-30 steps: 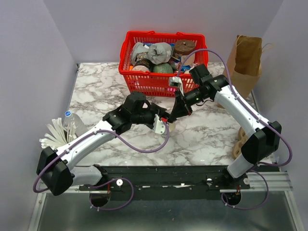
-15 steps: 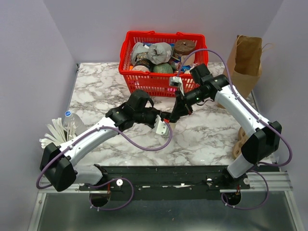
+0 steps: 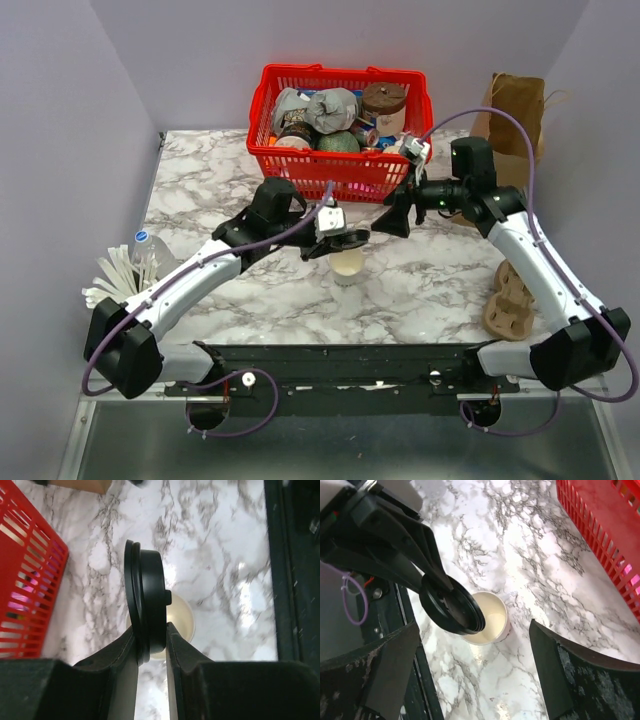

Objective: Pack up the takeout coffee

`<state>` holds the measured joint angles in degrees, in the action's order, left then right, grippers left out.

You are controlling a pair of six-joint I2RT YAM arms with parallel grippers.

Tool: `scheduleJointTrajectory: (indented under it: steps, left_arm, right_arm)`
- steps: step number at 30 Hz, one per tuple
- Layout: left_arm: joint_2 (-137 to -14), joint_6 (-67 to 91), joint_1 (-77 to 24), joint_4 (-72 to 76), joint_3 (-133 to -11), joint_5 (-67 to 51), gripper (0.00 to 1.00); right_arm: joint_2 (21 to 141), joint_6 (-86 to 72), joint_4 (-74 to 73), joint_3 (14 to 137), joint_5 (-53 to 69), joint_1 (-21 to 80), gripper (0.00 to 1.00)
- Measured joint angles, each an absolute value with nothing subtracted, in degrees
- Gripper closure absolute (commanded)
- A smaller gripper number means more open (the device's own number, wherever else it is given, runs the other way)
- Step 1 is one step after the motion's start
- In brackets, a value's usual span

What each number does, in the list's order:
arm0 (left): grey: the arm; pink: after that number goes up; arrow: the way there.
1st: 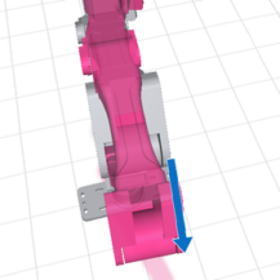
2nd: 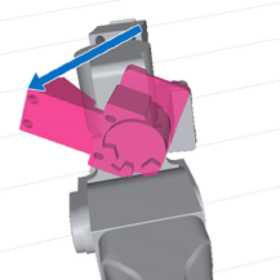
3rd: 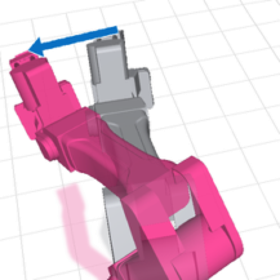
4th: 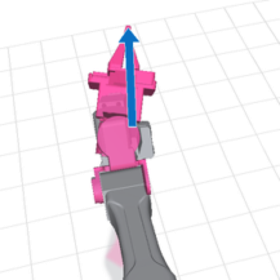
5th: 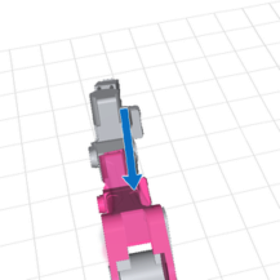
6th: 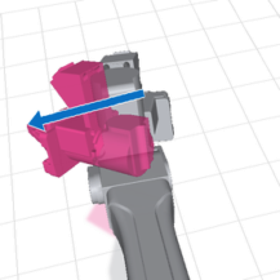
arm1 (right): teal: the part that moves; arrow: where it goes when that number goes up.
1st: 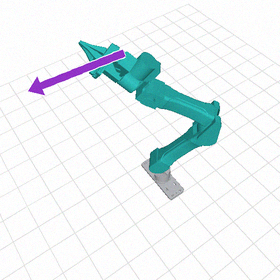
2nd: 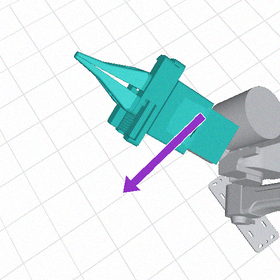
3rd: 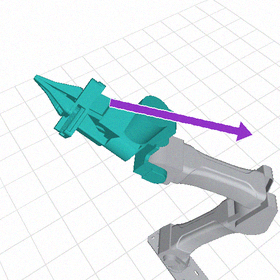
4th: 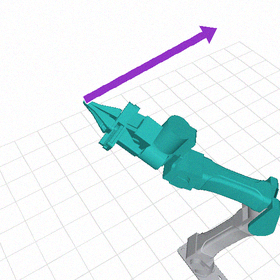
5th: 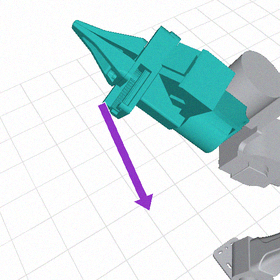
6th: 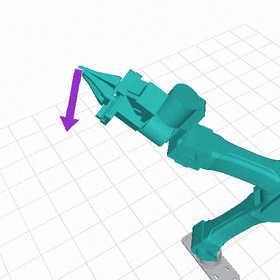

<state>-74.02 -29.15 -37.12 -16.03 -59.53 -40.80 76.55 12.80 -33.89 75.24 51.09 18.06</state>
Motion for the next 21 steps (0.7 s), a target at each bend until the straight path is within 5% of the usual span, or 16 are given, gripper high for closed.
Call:
scheduleJointTrajectory:
  steps: [12, 21]
  left_arm:
    - [-78.37, 17.93, -28.82, 8.95, -45.45, -51.46, 0.64]
    - [-79.94, 30.46, -26.65, 17.34, -42.7, -51.7, 0.59]
  right_arm:
    - [80.77, -3.22, -17.04, 64.07, 48.82, 18.33, 0.0]
    - [82.26, -5.1, -14.0, 61.19, 49.12, 19.31, 0.0]
